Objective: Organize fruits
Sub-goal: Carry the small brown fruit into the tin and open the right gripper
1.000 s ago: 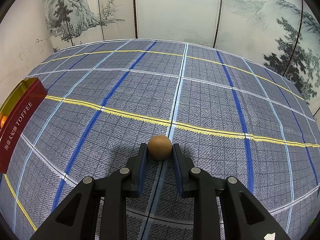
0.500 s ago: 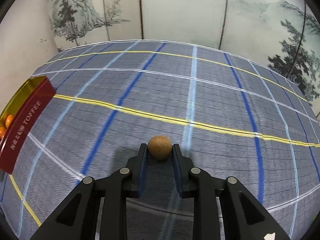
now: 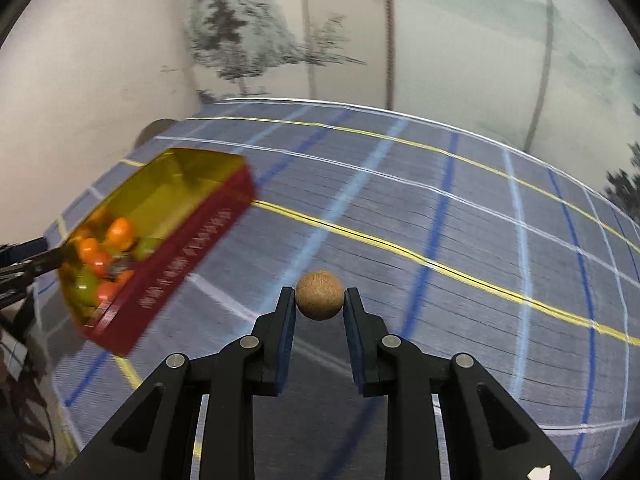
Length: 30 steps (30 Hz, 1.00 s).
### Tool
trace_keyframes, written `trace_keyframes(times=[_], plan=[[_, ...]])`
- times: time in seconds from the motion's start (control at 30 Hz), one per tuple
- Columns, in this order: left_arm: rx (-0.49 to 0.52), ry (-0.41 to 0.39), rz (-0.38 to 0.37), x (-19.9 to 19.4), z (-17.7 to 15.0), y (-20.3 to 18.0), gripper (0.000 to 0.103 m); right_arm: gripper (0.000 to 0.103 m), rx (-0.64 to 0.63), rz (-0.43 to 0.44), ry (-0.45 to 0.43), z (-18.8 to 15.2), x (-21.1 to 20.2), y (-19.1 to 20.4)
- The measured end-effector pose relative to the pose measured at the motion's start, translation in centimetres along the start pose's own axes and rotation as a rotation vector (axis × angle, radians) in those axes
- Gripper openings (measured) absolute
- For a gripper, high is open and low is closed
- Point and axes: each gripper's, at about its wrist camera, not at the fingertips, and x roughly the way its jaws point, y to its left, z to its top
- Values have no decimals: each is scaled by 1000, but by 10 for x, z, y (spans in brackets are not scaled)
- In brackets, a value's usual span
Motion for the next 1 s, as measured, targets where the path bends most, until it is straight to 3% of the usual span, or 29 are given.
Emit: trace_keyframes(times=[0.57,1.0], plan=[[-60,15,52,2,-9,34,55,23,-194,194,11,22,13,129],[-112,39,75,5,-18,61,55,23,-253,220,65,20,40,166]])
